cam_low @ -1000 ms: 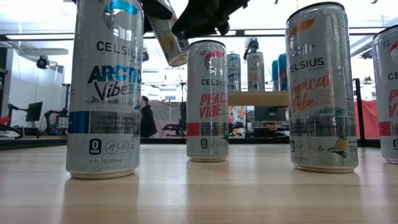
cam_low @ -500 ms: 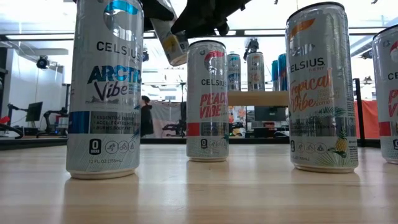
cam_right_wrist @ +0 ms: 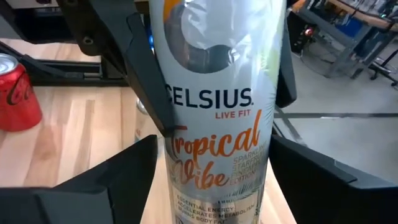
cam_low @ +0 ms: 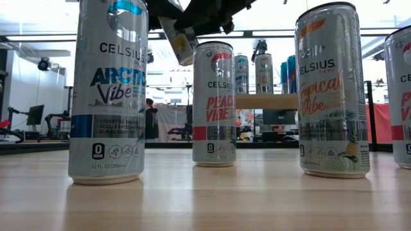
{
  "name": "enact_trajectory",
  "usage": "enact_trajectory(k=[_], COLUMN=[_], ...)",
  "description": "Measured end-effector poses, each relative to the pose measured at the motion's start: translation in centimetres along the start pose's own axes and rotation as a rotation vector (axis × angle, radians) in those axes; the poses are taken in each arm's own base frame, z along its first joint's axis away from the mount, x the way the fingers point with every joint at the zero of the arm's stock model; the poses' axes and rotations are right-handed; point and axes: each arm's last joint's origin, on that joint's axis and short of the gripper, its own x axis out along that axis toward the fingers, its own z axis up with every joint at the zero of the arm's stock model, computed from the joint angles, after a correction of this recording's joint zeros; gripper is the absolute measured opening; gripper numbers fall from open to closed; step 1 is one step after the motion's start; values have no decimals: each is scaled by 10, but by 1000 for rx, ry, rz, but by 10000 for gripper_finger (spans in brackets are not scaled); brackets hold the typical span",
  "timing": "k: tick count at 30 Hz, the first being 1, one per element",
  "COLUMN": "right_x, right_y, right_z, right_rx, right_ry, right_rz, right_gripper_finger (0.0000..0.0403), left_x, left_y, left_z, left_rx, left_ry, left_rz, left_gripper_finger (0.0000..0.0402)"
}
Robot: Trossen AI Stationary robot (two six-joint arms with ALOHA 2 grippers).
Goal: Place canned beverage on shelf
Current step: Put the top white yellow soda can on the shelf aligned with the other white yellow soda can
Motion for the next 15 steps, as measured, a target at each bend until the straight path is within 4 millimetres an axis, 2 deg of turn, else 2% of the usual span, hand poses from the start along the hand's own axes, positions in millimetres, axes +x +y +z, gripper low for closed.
enact_trajectory(k=[7,15], right_x=[2,3], right_y=[-5,-6], right_z=[0,-2], right_rx=[10,12], right_ry=[2,15], right_rz=[-25,-48], right_gripper_finger=[288,258], left_x=[4,8], left_y=[1,1], left_z=[2,0], left_rx=[-1,10], left_ry=[-29,-17], left_rz=[20,17], left_gripper_finger=[249,249])
